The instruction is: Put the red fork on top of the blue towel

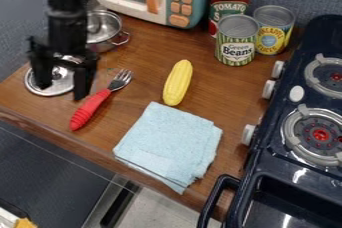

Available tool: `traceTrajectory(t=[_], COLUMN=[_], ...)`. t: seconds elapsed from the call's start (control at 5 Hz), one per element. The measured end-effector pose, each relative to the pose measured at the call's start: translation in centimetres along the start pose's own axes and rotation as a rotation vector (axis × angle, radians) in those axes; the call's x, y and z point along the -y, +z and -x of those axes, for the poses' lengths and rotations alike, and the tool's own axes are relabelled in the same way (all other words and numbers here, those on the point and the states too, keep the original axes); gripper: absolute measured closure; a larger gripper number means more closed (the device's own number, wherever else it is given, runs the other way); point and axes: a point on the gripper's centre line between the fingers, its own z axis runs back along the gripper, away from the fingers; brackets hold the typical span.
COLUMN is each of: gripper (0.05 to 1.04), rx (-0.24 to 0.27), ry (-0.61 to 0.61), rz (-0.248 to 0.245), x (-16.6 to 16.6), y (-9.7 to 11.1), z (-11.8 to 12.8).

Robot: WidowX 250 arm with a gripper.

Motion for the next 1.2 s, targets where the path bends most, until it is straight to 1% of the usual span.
traceTrajectory(t=[0.2,0.4,0.6,0.8,1.2], gripper=[0.083,0.083,0.083,0.083,0.083], rx=[0.031,0.039,0.052,0.060,0.062], ry=[-0.048,-0.149,-0.159,-0.188,-0.165], rz=[0.004,-0.038,-0.047,-0.030,0.006], x=[0.7,3.3,3.9,4.5,3.6], y=[0.3,0.5,0.5,0.4,0.2], z=[-1.4,-2.8,-3.0,-2.9,-2.7])
